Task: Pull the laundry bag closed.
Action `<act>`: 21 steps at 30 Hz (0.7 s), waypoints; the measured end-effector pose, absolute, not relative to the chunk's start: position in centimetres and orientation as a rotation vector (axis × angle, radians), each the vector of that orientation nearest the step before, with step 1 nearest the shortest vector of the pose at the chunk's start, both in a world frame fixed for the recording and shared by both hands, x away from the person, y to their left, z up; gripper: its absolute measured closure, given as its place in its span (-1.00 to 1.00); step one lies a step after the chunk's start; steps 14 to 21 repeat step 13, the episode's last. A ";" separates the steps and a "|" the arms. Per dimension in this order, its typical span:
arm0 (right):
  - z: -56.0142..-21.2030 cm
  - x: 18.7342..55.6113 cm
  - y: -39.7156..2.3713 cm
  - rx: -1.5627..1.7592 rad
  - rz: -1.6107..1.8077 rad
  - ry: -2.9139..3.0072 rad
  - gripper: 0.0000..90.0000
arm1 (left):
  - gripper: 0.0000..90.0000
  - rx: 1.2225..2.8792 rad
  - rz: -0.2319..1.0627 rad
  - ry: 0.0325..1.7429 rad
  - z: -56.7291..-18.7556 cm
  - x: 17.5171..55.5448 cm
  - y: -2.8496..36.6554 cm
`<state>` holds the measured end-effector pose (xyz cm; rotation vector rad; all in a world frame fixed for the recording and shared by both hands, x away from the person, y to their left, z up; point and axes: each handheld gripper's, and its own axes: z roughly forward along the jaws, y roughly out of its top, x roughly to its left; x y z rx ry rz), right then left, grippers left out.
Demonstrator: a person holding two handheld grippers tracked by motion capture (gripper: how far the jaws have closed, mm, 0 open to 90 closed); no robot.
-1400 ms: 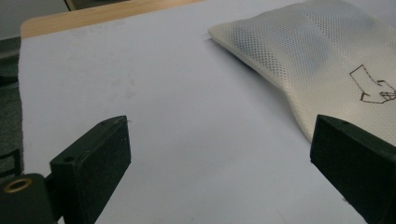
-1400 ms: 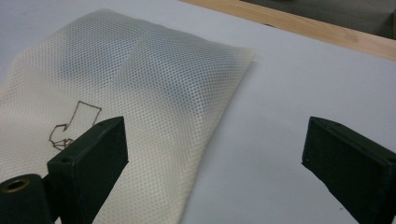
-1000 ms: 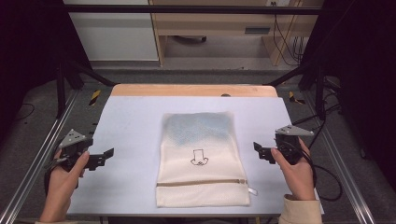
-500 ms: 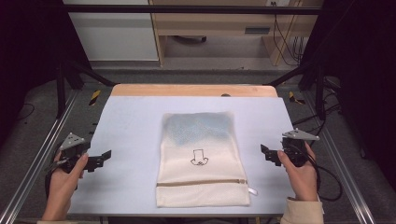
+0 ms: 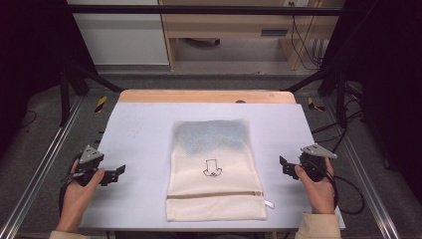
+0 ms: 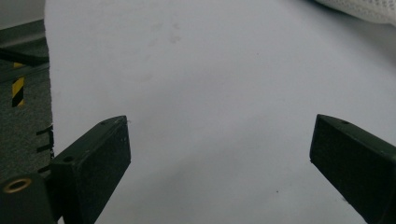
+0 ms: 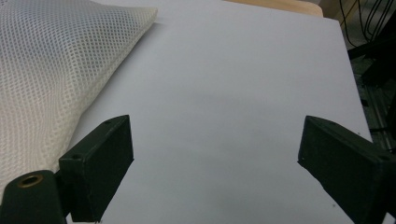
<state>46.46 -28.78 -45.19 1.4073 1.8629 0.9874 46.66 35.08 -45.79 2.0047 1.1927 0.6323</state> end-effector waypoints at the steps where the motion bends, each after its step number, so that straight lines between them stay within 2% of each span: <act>1: -45.2 46.5 -28.8 1.407 0.987 1.863 -0.76 | -0.88 2.005 0.632 1.193 -45.8 46.7 35.1; 8: -46.6 46.4 -28.8 1.452 0.964 1.897 -0.78 | -0.89 2.067 0.642 1.159 -46.3 46.6 33.6; 21: -46.7 46.4 -28.9 1.483 0.969 1.890 -0.78 | -0.89 2.020 0.634 1.180 -46.4 47.0 33.4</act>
